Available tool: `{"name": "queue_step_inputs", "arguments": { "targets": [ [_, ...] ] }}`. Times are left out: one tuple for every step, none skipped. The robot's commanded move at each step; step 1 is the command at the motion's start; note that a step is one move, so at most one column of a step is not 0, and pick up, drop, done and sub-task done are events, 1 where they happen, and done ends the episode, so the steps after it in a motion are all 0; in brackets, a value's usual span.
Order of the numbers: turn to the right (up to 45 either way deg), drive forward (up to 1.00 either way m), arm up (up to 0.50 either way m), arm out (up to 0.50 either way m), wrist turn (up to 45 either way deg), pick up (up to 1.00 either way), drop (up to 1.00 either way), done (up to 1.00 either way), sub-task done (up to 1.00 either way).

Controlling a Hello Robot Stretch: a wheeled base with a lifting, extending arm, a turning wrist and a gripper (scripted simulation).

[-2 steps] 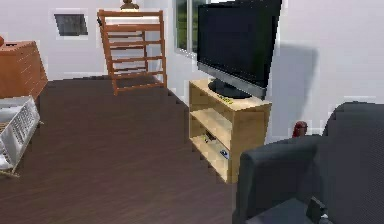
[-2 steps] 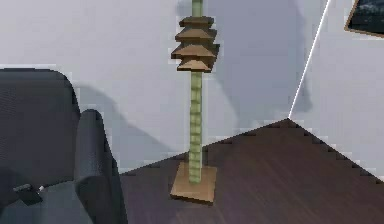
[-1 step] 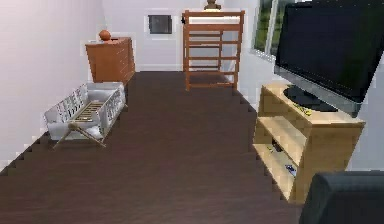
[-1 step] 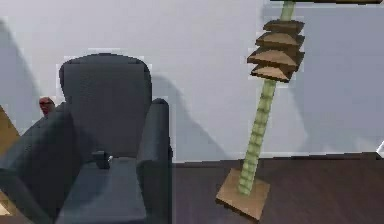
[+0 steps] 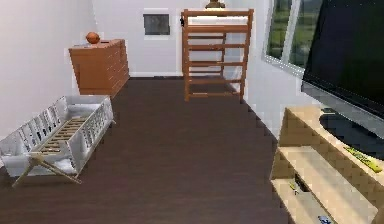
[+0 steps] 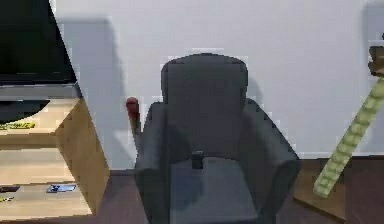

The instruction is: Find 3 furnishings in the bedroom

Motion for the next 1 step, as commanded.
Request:
{"name": "queue_step_inputs", "arguments": {
  "targets": [
    [42.0,0.00,0.00,0.00,0.0,0.00,0.00,0.00,0.00]
  ]
}}
